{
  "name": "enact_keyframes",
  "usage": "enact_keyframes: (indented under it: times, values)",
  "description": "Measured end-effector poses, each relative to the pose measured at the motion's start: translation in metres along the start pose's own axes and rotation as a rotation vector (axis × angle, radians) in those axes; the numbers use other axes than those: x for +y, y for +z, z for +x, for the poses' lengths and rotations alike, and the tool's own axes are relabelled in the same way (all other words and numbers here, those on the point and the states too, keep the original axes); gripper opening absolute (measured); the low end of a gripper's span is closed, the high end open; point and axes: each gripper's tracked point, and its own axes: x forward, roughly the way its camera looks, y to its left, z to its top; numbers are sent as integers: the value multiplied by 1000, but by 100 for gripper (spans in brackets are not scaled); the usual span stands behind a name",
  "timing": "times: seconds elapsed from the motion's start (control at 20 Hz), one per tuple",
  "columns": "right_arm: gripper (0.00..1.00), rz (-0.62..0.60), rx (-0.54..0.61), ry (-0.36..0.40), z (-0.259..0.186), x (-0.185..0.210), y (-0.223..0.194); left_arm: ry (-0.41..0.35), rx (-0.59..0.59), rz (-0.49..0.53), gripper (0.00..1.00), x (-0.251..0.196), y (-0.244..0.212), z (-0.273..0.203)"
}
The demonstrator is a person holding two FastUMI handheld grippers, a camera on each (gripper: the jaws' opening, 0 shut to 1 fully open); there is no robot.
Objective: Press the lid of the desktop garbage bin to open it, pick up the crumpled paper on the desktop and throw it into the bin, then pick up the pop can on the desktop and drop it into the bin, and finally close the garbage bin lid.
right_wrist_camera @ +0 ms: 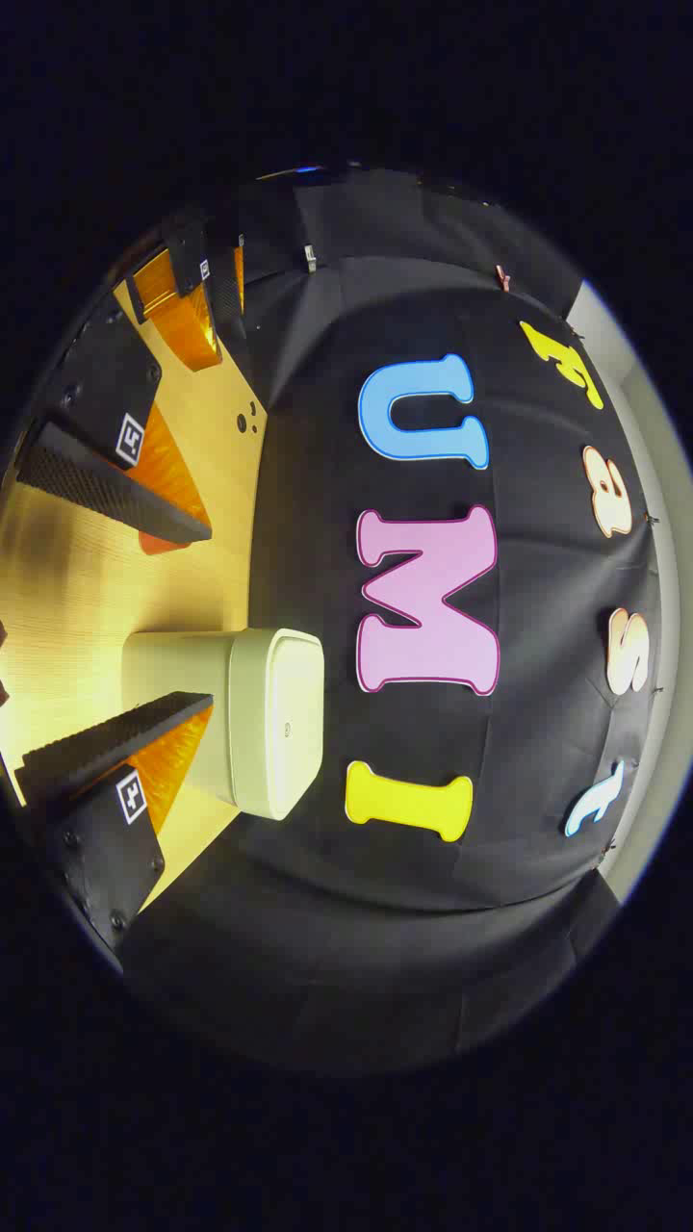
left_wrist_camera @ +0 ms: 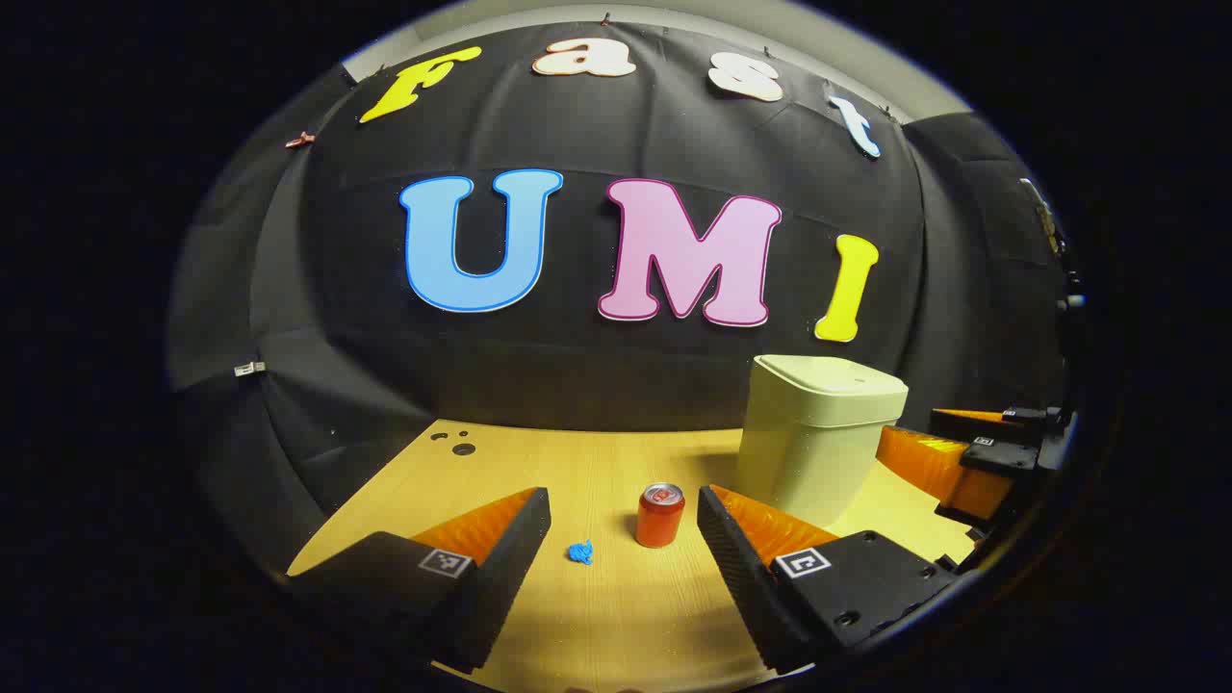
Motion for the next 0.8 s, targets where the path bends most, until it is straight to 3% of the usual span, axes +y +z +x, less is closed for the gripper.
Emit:
enact_keyframes:
  times: [0.8]
  values:
    - [98, -4, 26, -12, 18, -26, -1, 20, 11, 36, 98, -12, -11, 18]
